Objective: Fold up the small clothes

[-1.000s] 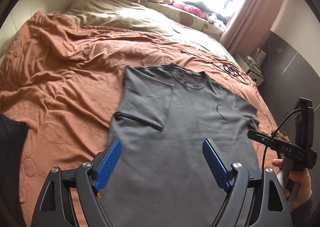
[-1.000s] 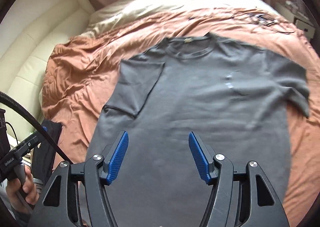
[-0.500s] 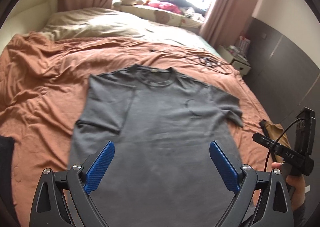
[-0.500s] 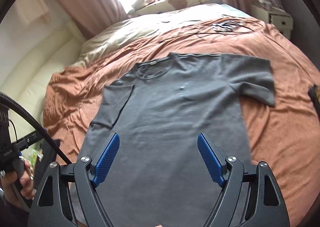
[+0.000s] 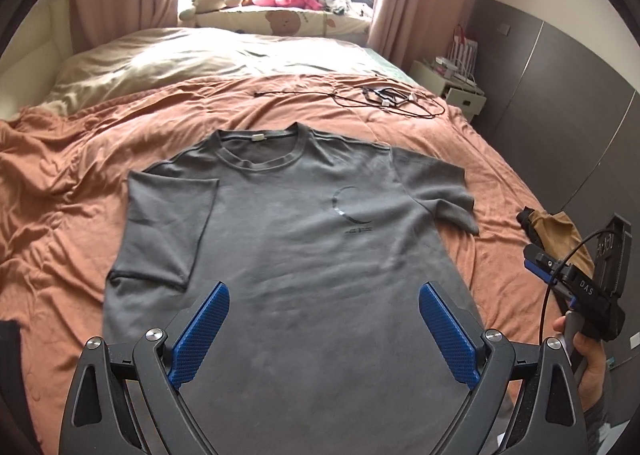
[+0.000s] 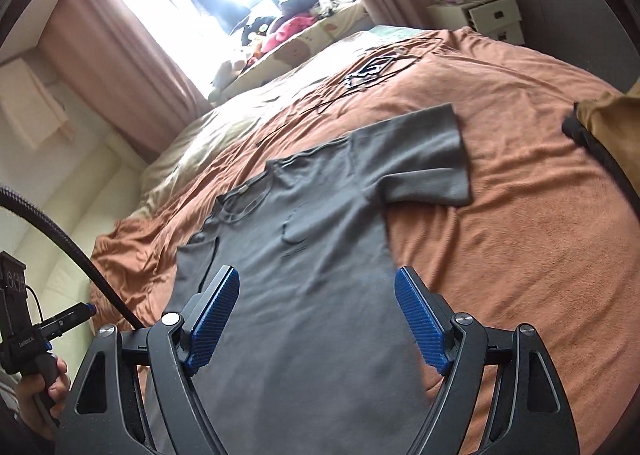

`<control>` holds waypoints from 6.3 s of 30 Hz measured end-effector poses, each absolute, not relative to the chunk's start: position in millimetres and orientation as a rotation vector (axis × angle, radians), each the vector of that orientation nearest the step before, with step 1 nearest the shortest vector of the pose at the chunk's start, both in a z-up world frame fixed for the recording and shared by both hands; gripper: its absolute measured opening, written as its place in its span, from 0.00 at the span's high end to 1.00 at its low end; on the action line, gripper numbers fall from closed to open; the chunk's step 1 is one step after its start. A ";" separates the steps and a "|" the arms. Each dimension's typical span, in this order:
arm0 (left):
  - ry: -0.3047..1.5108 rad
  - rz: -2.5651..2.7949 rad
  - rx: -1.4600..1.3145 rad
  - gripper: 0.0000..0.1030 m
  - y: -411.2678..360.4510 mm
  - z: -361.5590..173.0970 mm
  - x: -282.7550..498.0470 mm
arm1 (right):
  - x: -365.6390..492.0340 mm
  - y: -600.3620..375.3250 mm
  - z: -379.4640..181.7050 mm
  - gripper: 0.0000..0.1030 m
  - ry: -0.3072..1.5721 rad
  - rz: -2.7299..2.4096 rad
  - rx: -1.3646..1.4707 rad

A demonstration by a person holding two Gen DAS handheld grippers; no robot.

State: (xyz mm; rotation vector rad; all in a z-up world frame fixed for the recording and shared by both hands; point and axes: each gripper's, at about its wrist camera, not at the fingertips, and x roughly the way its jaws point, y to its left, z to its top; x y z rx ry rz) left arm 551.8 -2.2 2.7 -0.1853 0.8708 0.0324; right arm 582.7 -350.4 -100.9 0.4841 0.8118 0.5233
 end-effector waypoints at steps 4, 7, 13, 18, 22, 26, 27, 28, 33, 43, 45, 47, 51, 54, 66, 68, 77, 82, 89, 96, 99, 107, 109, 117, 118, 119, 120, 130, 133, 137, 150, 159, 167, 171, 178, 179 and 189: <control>0.860 0.020 -0.185 0.06 -13.8 -8.9 574.5 | 596.0 -372.8 -126.8 0.23 0.802 0.500 0.560; 0.855 0.021 -0.159 0.06 -26.2 -18.6 593.6 | 610.5 -386.9 -146.5 0.23 0.808 0.454 0.639; 0.829 0.026 -0.131 0.16 -48.4 -35.4 633.5 | 645.1 -401.0 -177.4 0.33 0.826 0.464 0.810; 0.871 -0.022 -0.133 0.36 -74.9 -63.0 680.0 | 672.9 -407.1 -203.5 0.40 0.877 0.481 0.939; 0.900 -0.064 -0.130 0.49 -96.4 -80.9 708.5 | 694.2 -409.2 -222.9 0.49 0.918 0.476 0.996; 0.927 -0.106 -0.126 0.54 -115.2 -100.1 735.1 | 712.0 -402.5 -233.5 0.51 0.958 0.487 1.046; 0.934 -0.113 -0.123 0.57 -119.0 -104.5 740.5 | 717.5 -398.7 -234.4 0.51 0.972 0.480 1.032; 0.942 -0.118 -0.117 0.60 -122.2 -108.9 745.4 | 722.4 -398.7 -235.5 0.51 0.983 0.469 1.022; 0.969 -0.144 -0.101 0.64 -132.7 -130.4 767.8 | 739.3 -394.0 -232.3 0.51 1.031 0.455 0.966; 1.009 -0.187 -0.154 0.75 -138.7 -165.3 800.1 | 770.0 -382.1 -198.8 0.53 1.078 0.418 0.812; 1.013 -0.200 -0.155 0.75 -140.7 -169.2 804.6 | 777.6 -375.8 -198.6 0.53 1.094 0.430 0.793; 1.018 -0.211 -0.146 0.75 -143.7 -172.2 808.2 | 785.5 -372.5 -196.7 0.53 1.086 0.435 0.803; 1.045 -0.205 -0.127 0.75 -148.9 -182.2 815.4 | 794.1 -362.9 -198.0 0.53 1.084 0.464 0.782; 1.051 -0.193 -0.126 0.75 -150.5 -187.4 818.6 | 797.4 -363.0 -201.0 0.53 1.077 0.496 0.785; 1.010 -0.229 -0.139 0.75 -153.0 -162.7 802.3 | 779.4 -380.8 -168.9 0.99 0.940 0.592 0.842; 1.004 -0.257 -0.146 0.75 -153.2 -159.1 797.6 | 775.4 -378.9 -157.5 0.99 0.912 0.601 0.828; 1.038 -0.252 -0.152 0.75 -158.2 -173.1 810.1 | 758.4 -357.5 -148.9 0.99 0.866 0.700 0.802; 1.041 -0.247 -0.155 0.75 -161.1 -185.3 819.4 | 759.8 -340.5 -152.9 0.99 0.870 0.714 0.758; 1.053 -0.305 -0.176 0.75 -149.2 -176.1 811.2 | 762.5 -315.6 -148.6 0.99 0.887 0.743 0.720; 1.037 -0.269 -0.177 0.75 -117.4 -140.4 791.9 | 759.3 -307.2 -153.0 0.99 0.910 0.775 0.713; 1.035 -0.229 -0.173 0.75 -103.0 -126.8 784.1 | 757.4 -298.0 -156.6 0.99 0.927 0.784 0.705; 0.989 -0.189 -0.173 0.75 -80.3 -83.5 770.4 | 746.2 -281.8 -177.6 0.22 1.022 0.773 0.704; 0.990 -0.196 -0.173 0.75 -83.9 -78.2 770.7 | 740.6 -294.9 -175.3 0.21 0.995 0.747 0.715; 1.010 -0.281 -0.118 0.74 -128.9 -78.9 773.7 | 724.7 -361.4 -175.0 0.21 0.927 0.585 0.819; 1.018 -0.287 -0.112 0.74 -135.1 -82.8 775.6 | 725.6 -366.3 -175.0 0.21 0.920 0.568 0.822; 1.027 -0.290 -0.106 0.74 -141.9 -87.9 778.6 | 725.5 -370.1 -176.9 0.21 0.917 0.559 0.835; 1.033 -0.288 -0.097 0.74 -147.5 -92.2 781.3 | 727.2 -374.2 -180.7 0.22 0.924 0.552 0.858; 1.055 -0.330 -0.060 0.57 -194.7 -130.0 816.5 | 732.3 -402.8 -195.0 0.49 0.922 0.474 0.956; 1.066 -0.338 -0.066 0.57 -204.7 -141.1 826.4 | 732.9 -402.6 -199.8 0.56 0.930 0.454 0.949; 1.094 -0.334 -0.044 0.57 -218.6 -158.4 838.2 | 728.5 -401.0 -198.2 0.57 0.933 0.423 0.941; 1.096 -0.278 -0.120 0.94 -204.2 -165.1 848.4 | 737.2 -384.0 -188.5 0.57 0.919 0.481 0.913; 1.020 -0.240 -0.090 0.94 -165.5 -118.2 834.8 | 748.8 -358.3 -188.9 0.57 0.911 0.553 0.869; 0.967 -0.133 -0.099 0.94 -109.0 -95.2 833.2 | 757.0 -350.0 -193.5 0.57 0.913 0.568 0.832; 0.952 -0.086 -0.106 0.94 -81.6 -93.3 834.3 | 759.6 -343.5 -193.3 0.57 0.913 0.577 0.812; 0.948 0.006 -0.152 0.94 -35.5 -109.3 837.9 | 765.1 -338.8 -194.2 0.57 0.925 0.569 0.781; 0.951 0.016 -0.149 0.94 -30.6 -114.4 839.1 | 765.2 -336.5 -192.9 0.57 0.924 0.569 0.779; 1.018 0.090 -0.179 0.94 4.7 -158.5 855.6 | 761.6 -333.4 -190.5 0.57 0.924 0.557 0.756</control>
